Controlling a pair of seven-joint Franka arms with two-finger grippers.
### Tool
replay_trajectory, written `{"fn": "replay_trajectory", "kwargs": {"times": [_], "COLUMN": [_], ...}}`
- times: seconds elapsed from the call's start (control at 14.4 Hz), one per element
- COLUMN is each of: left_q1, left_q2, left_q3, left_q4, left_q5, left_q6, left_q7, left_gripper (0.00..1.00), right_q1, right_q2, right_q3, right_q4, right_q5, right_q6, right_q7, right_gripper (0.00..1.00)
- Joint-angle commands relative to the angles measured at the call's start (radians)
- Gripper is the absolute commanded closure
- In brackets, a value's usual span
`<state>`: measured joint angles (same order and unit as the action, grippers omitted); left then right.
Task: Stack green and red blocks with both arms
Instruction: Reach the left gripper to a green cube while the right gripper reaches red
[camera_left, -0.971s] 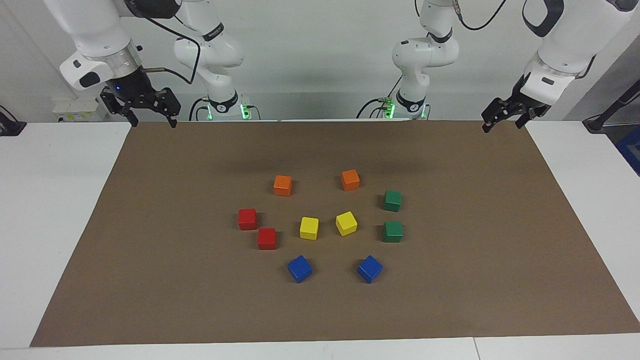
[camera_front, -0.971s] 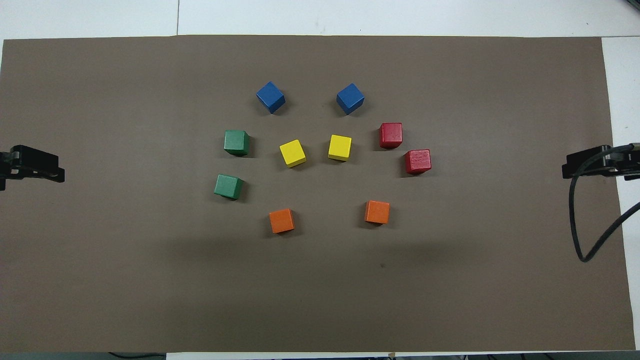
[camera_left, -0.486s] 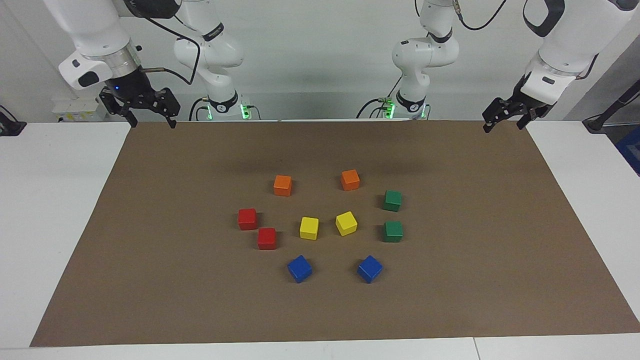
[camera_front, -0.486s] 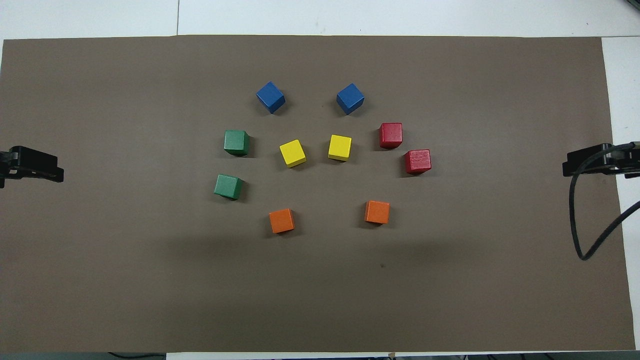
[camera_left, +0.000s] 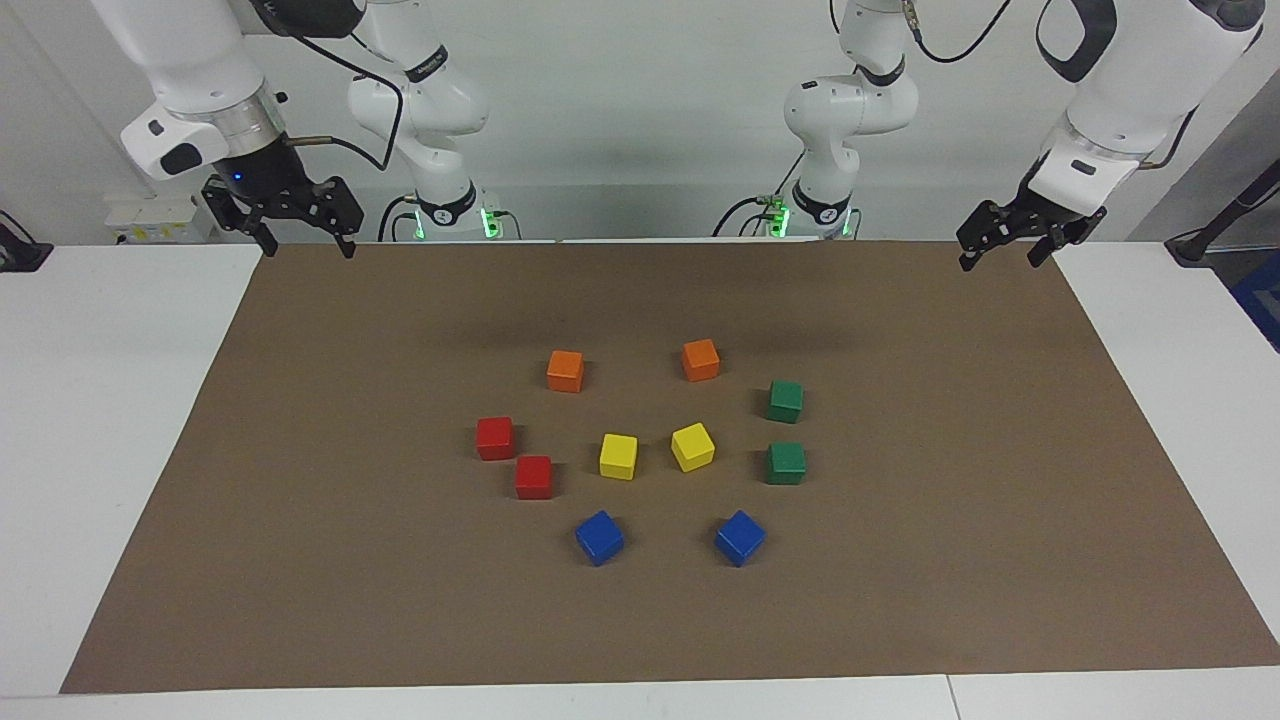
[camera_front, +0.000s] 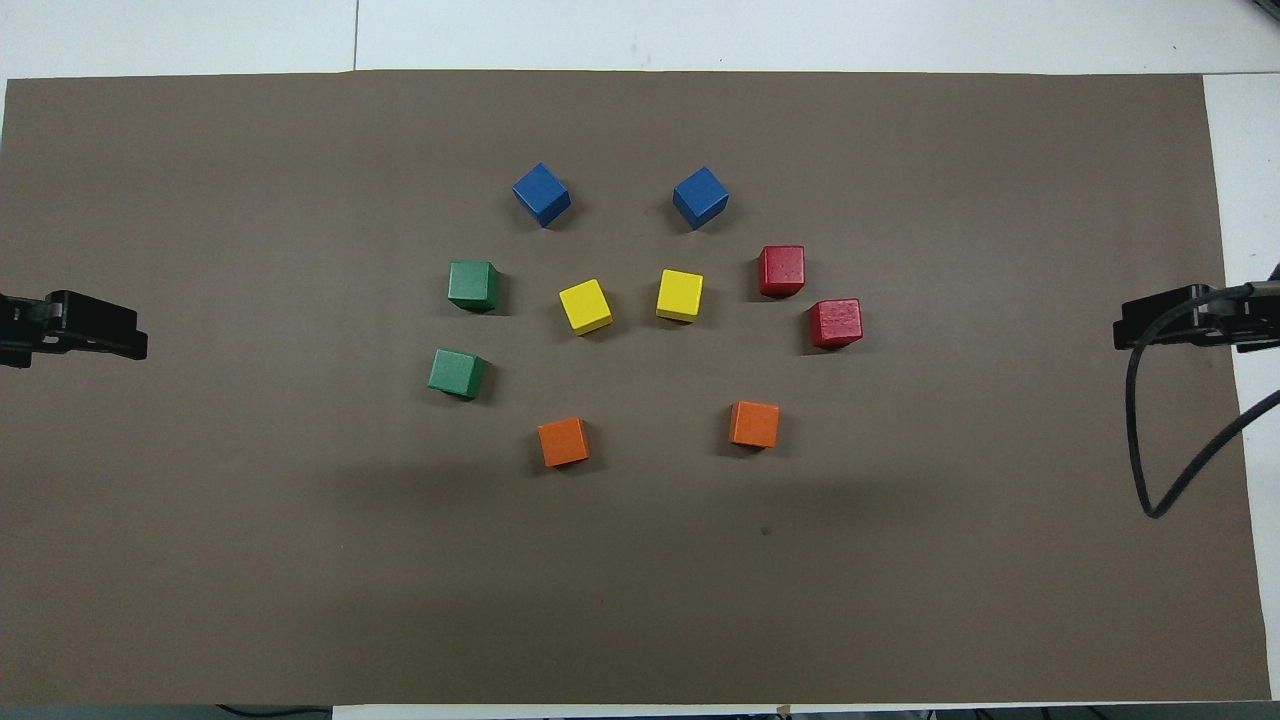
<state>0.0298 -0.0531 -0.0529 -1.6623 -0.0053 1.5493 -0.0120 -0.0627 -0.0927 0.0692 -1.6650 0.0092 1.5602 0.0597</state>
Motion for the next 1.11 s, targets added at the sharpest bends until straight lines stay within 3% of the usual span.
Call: {"fn": "replay_trajectory", "kwargs": {"times": [0.0,0.35,0.83,1.04], "left_q1": [-0.024,-0.077,-0.223,-0.277], "left_q2": [-0.039,-0.103,0.071,0.091], "left_q3": [0.004,0.002,0.002,0.002], "left_q4": [-0.071,-0.290,-0.326,-0.404], "left_q5": [-0.005,-0.007,-0.039,-0.042], "left_q6": [0.063,0.280,0.465,0.602], "left_q7": [-0.017,-0.014,-0.038,-0.114], "left_gripper": [0.00,0.00,0.00,0.00], "right_q1": [0.059,0.141,0.156,0.185], "right_q2": [-0.005,0.042,0.183,0.237], "right_q3": [0.011,0.011,0.011,0.011], "right_q4": [-0.083,-0.214,-0.280,-0.282], "right_q5": [0.011,0.011,0.011,0.009], "right_q6": [0.095,0.308,0.535,0.598], "right_q7": [0.092,0.184,0.178,0.178], "right_gripper": [0.00,0.00,0.00,0.00]}}
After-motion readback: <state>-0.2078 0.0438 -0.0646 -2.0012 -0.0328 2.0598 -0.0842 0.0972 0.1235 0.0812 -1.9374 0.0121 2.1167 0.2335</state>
